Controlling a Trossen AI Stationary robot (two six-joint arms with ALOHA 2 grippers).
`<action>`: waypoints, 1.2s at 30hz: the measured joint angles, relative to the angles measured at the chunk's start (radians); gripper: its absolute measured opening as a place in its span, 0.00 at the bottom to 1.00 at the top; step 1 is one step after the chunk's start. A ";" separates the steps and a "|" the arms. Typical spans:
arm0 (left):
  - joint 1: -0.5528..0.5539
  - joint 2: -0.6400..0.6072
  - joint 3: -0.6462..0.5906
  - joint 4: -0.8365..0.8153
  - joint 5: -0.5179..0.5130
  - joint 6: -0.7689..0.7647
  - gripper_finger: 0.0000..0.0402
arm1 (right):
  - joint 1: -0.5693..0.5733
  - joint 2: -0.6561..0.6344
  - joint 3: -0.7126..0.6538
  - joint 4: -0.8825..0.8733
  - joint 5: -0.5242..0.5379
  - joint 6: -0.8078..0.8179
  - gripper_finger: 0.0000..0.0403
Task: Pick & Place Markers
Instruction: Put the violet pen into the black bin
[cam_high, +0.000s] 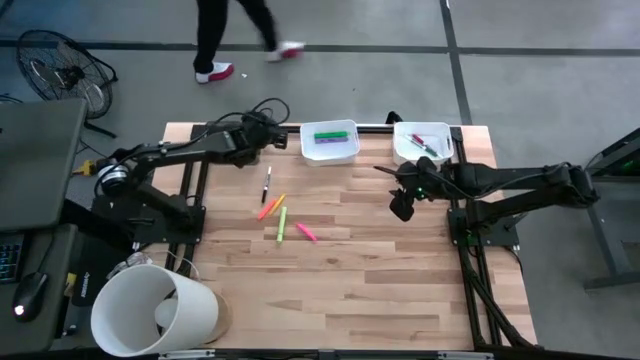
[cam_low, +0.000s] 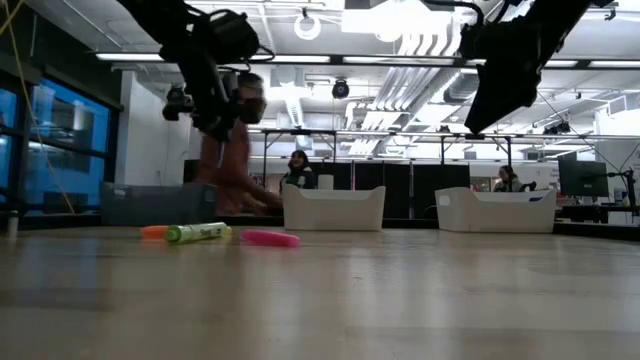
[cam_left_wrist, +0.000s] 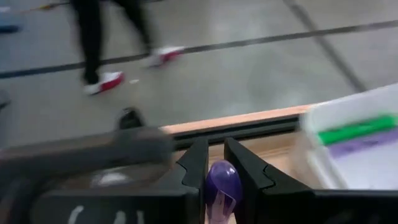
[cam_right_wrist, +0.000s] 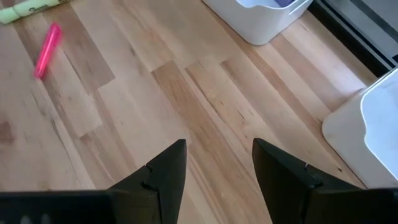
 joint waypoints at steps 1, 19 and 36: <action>0.000 0.010 0.009 -0.022 -0.023 -0.033 0.10 | -0.007 0.000 0.000 0.000 -0.005 -0.004 0.43; 0.160 0.037 0.015 -0.301 0.043 -0.514 0.10 | -0.027 0.000 0.000 0.000 -0.039 -0.101 0.43; 0.190 0.037 0.015 -0.307 0.041 -1.031 0.10 | -0.027 0.000 0.000 0.011 -0.033 -0.124 0.42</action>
